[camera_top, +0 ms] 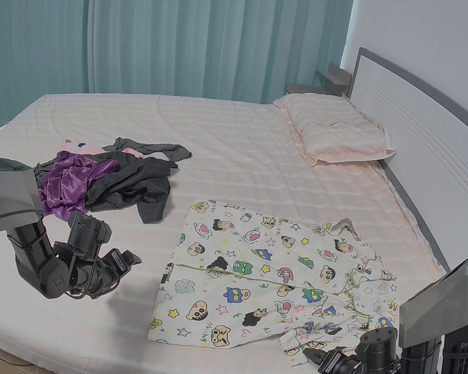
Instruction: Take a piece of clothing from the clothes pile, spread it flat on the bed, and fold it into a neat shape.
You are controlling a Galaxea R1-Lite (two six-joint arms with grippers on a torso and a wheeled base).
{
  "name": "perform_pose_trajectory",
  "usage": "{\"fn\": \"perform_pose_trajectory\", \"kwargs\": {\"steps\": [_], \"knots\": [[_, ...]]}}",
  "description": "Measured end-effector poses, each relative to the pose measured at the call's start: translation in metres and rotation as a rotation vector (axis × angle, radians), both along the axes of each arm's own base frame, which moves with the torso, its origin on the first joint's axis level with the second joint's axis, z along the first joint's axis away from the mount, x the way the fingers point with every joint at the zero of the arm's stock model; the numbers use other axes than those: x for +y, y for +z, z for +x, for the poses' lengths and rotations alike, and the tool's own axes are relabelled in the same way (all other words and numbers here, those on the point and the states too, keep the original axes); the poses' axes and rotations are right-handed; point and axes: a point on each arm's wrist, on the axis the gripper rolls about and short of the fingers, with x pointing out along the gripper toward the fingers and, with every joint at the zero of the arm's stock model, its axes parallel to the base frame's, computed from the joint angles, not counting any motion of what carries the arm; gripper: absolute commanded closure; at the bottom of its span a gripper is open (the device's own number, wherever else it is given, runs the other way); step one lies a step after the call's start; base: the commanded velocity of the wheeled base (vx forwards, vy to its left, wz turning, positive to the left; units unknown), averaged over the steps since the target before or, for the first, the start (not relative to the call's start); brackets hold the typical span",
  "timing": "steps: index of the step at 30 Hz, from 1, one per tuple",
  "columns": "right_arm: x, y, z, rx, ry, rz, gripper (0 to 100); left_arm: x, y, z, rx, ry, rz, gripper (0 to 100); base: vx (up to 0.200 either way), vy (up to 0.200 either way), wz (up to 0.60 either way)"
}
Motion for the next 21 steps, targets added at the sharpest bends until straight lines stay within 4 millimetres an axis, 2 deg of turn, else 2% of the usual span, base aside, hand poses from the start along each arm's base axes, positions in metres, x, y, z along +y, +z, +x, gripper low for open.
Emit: {"fn": "perform_pose_trajectory", "kwargs": {"steps": [4,14,21], "knots": [[0.004,-0.002,0.002,0.002,-0.017,0.03,0,-0.004,-0.001,-0.002,0.004,-0.013,0.001,0,-0.2,0.0,0.0],[0.009,-0.006,0.003,-0.006,-0.038,0.013,0,-0.006,-0.003,-0.003,0.011,-0.019,0.004,0,0.0,0.0,0.0],[0.02,-0.008,0.014,-0.056,-0.071,0.038,0,-0.006,-0.003,-0.003,0.011,-0.018,0.004,0,0.0,0.0,0.0]]}}
